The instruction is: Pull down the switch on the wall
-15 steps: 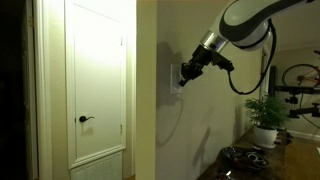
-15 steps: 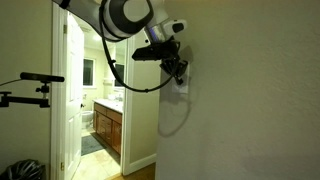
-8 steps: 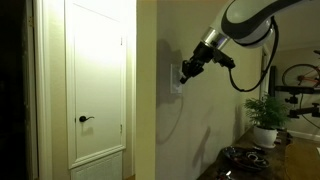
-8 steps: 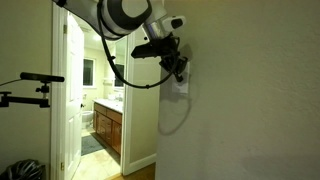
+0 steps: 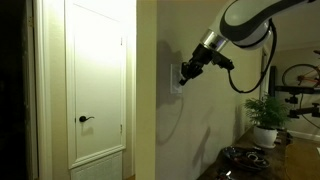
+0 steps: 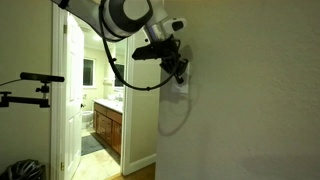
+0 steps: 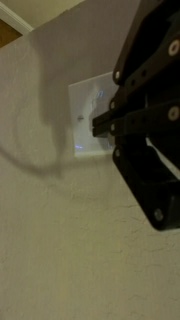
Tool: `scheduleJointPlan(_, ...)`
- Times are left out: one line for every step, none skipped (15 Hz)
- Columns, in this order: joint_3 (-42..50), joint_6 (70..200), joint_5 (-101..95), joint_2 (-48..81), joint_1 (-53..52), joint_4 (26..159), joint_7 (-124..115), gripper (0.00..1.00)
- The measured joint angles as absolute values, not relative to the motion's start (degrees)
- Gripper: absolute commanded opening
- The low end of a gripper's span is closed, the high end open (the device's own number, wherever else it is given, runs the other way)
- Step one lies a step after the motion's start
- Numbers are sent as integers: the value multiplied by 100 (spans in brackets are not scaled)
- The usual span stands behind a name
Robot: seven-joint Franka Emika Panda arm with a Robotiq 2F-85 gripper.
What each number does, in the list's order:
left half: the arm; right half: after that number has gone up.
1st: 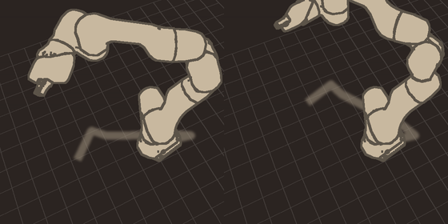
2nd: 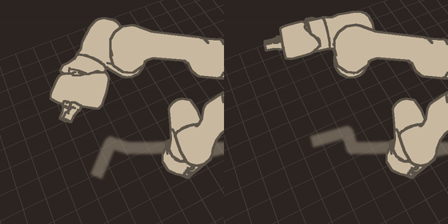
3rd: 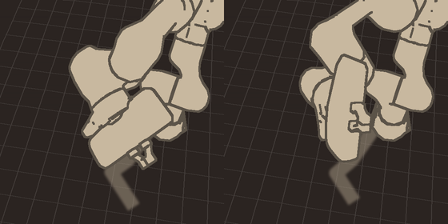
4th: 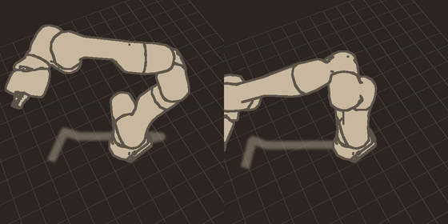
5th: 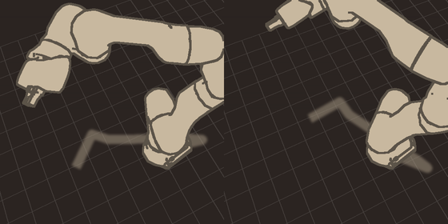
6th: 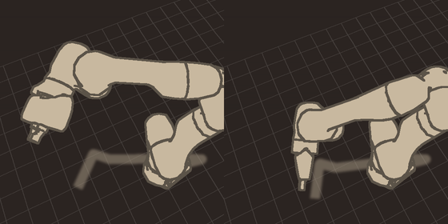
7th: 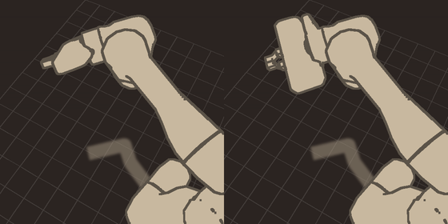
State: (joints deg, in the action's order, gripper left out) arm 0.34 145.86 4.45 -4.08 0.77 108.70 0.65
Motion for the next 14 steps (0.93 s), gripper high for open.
scheduleJointPlan(34, 14589, 445, -394, 77, 10868, 65, 4)
scheduleJointPlan(34, 14592, 445, -386, 77, 10865, 65, 4)
scheduleJointPlan(35, 14594, 445, -383, 77, 10860, 65, 4)
scheduleJointPlan(35, 14594, 445, -382, 77, 10859, 65, 4)
scheduleJointPlan(35, 14594, 445, -382, 77, 10858, 65, 4)
scheduleJointPlan(36, 14594, 445, -382, 78, 10858, 65, 4)
scheduleJointPlan(37, 14594, 445, -382, 78, 10858, 65, 4)
scheduleJointPlan(37, 14591, 445, -384, 78, 10858, 65, 4)
scheduleJointPlan(37, 14582, 445, -389, 78, 10858, 65, 4)
scheduleJointPlan(37, 14571, 445, -400, 78, 10858, 65, 4)
scheduleJointPlan(37, 14554, 444, -421, 78, 10863, 65, 4)
scheduleJointPlan(37, 14526, 440, -446, 78, 10874, 65, 4)
scheduleJointPlan(37, 14489, 435, -478, 78, 10885, 65, 4)
scheduleJointPlan(37, 14458, 434, -521, 78, 10900, 65, 4)
